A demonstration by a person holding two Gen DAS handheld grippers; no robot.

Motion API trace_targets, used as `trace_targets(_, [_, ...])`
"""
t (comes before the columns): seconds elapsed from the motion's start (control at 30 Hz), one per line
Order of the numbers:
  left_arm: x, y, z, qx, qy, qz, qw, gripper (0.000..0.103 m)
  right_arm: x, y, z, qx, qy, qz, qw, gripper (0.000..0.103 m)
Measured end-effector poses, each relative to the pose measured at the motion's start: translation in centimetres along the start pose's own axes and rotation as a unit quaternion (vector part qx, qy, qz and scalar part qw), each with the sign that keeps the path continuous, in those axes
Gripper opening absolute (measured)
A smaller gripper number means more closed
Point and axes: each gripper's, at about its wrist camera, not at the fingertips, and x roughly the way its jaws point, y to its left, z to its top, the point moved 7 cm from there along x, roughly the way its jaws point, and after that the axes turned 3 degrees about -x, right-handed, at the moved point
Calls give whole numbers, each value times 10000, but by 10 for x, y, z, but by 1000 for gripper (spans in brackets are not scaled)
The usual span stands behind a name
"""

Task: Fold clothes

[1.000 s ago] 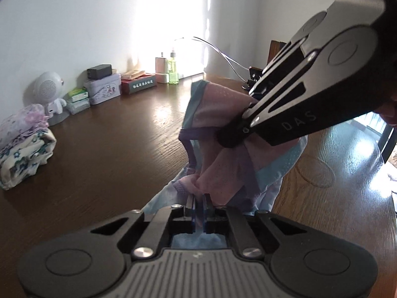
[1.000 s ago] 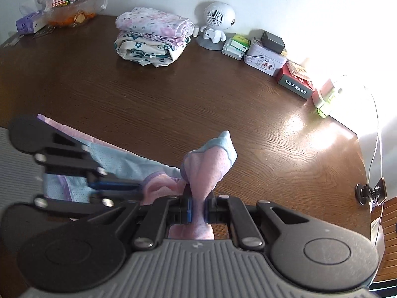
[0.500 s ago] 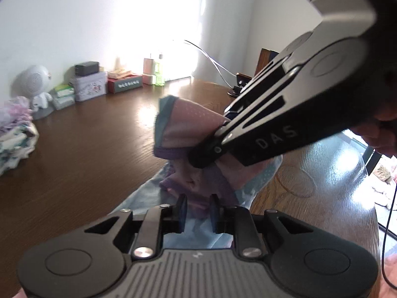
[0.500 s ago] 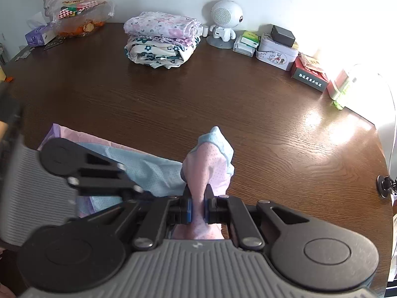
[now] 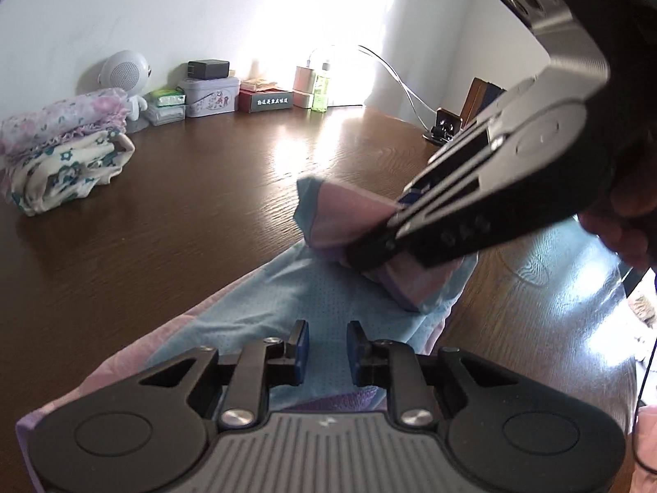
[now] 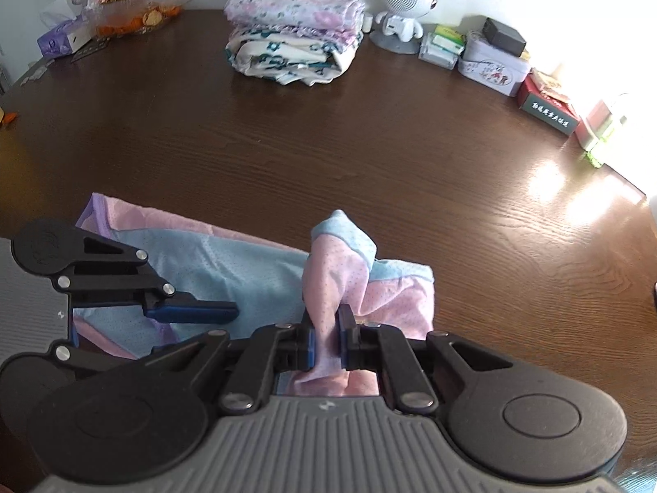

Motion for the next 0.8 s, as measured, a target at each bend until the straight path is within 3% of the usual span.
trace_targets(0.13, [-1,8,1,-160,-24,-65,9998,18,1,6,-3,248,-137,205,9994,35])
trace_targets(0.33, [-5,14,2,-315,-57,-70,9995,19,-53,-11,-17,862,-1189,742,9864,37])
trace_targets(0.4, [-11,17,5,-358,-123,2,9993,20,-62,-25,-30,942,-1438,556,9835,37])
trace_targets(0.47, [-24,17,13,-382,-336,47,9987,20,-62,-35,-44,905,-1537,401,9831,37])
trace_targets(0.63, [-48,-2,41,-294,-866,22,9958,20,-44,-26,-62,677,-1668,636,9816,37])
trace_targets(0.8, [-6,-13,43,-223,-436,308,9983,18,-20,-8,-62,424,-1662,681,9828,37])
